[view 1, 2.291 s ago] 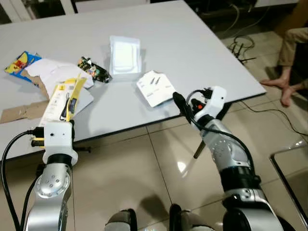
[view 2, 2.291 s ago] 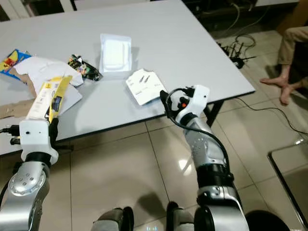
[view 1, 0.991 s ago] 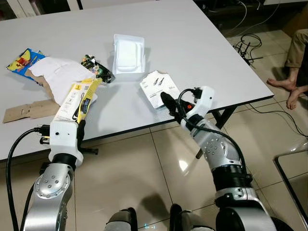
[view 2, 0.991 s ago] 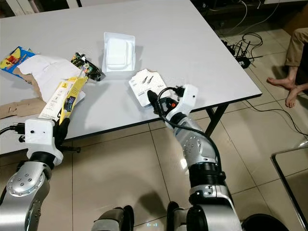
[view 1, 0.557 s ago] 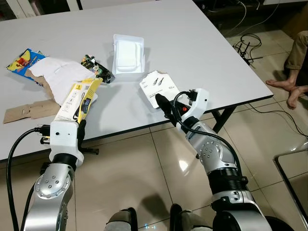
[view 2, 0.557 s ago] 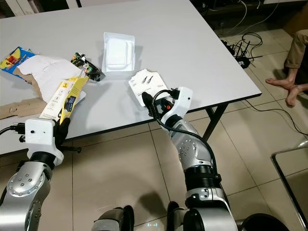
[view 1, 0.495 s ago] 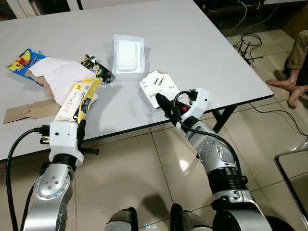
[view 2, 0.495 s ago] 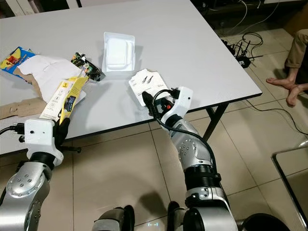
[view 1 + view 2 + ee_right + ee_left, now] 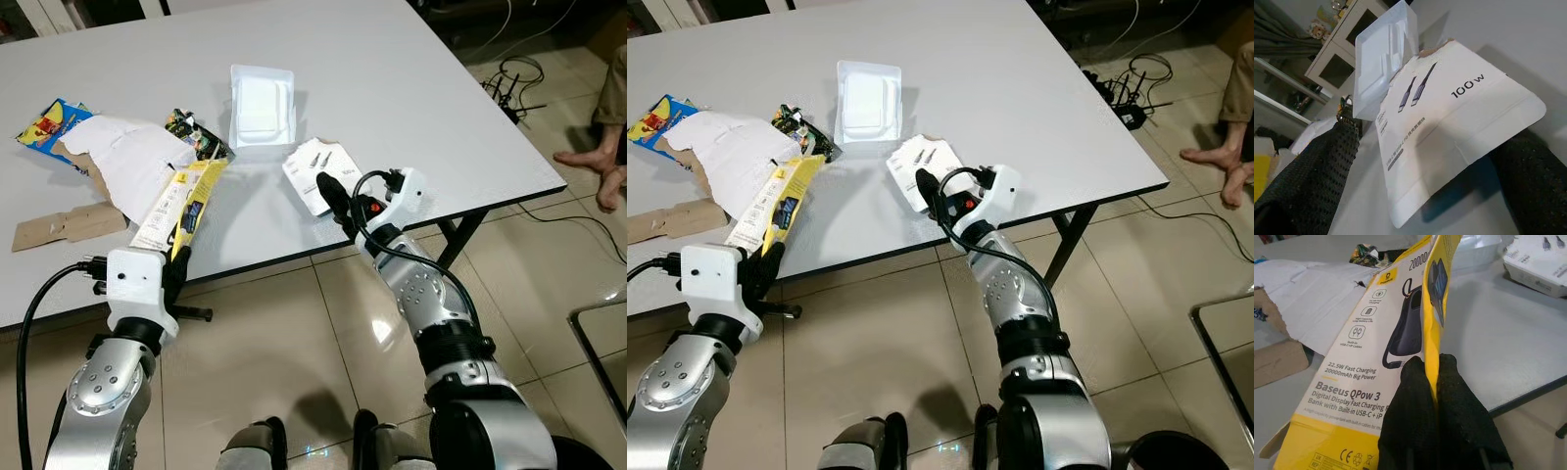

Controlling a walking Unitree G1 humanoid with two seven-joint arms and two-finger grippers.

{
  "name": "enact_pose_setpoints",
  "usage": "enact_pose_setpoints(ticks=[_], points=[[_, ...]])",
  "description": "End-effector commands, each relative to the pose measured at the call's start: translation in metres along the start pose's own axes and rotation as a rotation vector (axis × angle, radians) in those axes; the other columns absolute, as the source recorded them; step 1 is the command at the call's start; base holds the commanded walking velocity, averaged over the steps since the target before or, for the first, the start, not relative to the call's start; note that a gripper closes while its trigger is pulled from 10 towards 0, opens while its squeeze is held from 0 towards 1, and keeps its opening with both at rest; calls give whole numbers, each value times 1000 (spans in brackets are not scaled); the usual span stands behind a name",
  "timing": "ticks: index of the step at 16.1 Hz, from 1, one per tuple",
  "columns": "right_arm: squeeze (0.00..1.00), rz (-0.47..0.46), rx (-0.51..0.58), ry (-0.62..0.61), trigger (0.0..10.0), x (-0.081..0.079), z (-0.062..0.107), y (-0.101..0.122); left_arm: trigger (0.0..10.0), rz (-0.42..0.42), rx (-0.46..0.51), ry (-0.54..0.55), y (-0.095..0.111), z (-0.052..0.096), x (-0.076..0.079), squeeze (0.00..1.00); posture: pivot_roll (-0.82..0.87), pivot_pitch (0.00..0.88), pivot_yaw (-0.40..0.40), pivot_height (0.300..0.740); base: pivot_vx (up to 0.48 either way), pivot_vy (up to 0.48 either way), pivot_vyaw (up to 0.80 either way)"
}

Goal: Picking trash to rubbish bin

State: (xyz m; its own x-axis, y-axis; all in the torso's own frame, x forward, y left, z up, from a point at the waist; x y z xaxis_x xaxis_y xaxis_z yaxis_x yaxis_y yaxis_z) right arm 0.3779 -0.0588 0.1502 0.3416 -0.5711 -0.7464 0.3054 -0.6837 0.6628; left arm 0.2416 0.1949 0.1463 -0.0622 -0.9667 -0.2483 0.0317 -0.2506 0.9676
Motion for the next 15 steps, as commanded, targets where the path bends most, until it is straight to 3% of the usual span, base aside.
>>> enact_pose_setpoints(ticks=[1, 3, 4, 5, 9, 15], points=[[0, -91, -59, 38, 10000, -21, -10, -28, 10000, -3, -4, -15, 1, 4, 1, 0, 112, 248, 60, 740, 0, 0, 0], [0, -120, -63, 56, 10000, -26, -13, -32, 10000, -6, -8, -23, 1, 4, 2, 0, 117, 249, 65, 740, 0, 0, 0], [0, -146, -64, 73, 6471, -31, -15, -35, 10000, -8, -8, -26, 2, 5, 2, 0, 130, 250, 71, 740, 0, 0, 0], [0, -171, -63, 89, 0, -34, -17, -38, 10000, -11, -9, -27, 3, 5, 0, 0, 141, 251, 74, 740, 0, 0, 0], [0, -188, -61, 104, 0, -38, -20, -41, 10000, -17, -14, -17, 4, 7, -4, 0, 150, 252, 76, 740, 0, 0, 0], [0, -189, -43, 87, 0, -31, -20, -36, 10000, -13, -16, -24, 4, 6, -1, 0, 146, 253, 78, 740, 0, 0, 0]])
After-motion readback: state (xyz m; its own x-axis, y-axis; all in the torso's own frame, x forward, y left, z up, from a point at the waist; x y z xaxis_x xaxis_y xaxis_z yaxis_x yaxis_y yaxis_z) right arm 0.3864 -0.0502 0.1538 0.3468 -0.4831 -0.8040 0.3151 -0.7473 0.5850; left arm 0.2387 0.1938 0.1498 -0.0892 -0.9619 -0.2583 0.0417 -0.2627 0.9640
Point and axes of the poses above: a point about 5 cm out from each wrist's last joint towards the gripper, its own z axis pointing back from the gripper into the wrist, its own y axis along the axis of the wrist's last joint, x = y × z, the point moved 1 cm from there along -z, pointing out of the wrist towards the gripper, and after that the axes turned 7 degrees about -z, right-handed, at the moved point
